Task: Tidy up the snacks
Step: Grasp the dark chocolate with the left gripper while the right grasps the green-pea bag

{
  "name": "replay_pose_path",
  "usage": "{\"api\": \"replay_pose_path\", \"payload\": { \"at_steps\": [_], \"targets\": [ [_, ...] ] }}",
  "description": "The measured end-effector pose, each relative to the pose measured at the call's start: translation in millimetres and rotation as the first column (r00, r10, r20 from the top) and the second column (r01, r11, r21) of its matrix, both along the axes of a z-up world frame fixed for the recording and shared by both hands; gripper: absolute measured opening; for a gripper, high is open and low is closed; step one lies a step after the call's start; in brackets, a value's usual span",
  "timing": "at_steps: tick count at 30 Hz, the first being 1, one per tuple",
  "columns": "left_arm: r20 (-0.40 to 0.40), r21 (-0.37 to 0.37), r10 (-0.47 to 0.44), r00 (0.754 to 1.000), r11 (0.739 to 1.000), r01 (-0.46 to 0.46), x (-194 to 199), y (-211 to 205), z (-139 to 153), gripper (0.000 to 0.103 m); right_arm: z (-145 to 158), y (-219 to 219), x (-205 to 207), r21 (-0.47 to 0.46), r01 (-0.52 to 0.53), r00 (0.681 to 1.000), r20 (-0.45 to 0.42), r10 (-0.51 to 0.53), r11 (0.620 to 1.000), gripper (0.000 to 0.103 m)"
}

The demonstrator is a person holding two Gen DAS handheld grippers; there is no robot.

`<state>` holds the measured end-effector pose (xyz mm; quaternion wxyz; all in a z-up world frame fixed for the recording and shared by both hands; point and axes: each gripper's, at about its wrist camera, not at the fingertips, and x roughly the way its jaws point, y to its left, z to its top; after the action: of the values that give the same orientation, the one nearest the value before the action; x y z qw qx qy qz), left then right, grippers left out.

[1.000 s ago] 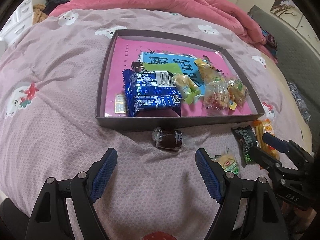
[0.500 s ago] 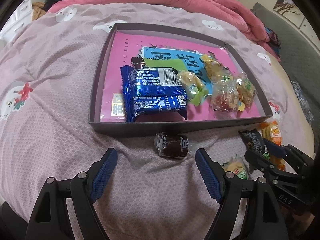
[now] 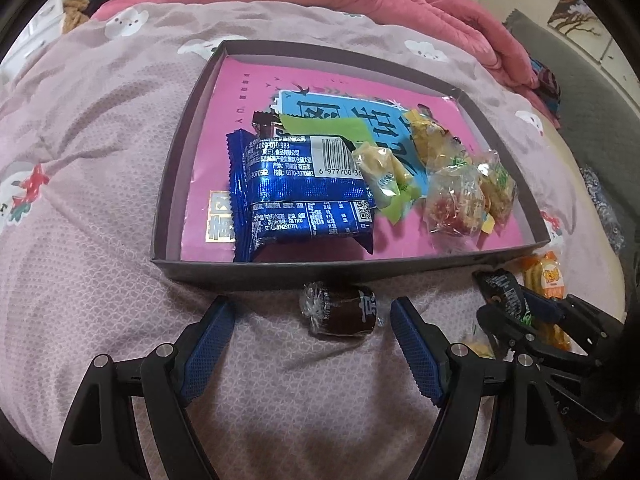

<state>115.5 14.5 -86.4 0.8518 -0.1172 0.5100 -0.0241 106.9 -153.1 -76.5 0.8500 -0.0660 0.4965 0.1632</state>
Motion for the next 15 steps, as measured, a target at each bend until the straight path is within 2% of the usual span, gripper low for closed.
{"api": "replay_pose_path", "payload": {
  "at_steps": [4,7,9,10,15],
  "targets": [
    [0.007,0.022,-0.003,1.0,1.0,0.002,-1,-2,-3,0.077,-2,3,0,-0.018,-0.004,1.0,0.003,0.004,1.0,0.044],
    [0.011,0.051,-0.018,1.0,0.999,0.017,-1,-6,-2,0.057,-1,1,0,-0.007,0.002,1.0,0.002,-0.002,1.0,0.04],
    [0.011,0.037,-0.029,1.0,0.999,0.028,-1,-7,-2,0.046,1,-2,-1,0.009,0.004,1.0,0.002,-0.004,1.0,0.039],
    [0.012,0.027,-0.038,0.999,0.999,0.037,-2,-8,-1,0.038,1,-3,-1,0.015,0.004,1.0,0.001,-0.004,1.0,0.038],
    [0.02,0.014,-0.04,0.999,0.999,0.04,-3,-7,1,0.036,8,-13,-7,0.111,0.014,1.0,-0.013,-0.012,0.994,0.036]
  ]
}}
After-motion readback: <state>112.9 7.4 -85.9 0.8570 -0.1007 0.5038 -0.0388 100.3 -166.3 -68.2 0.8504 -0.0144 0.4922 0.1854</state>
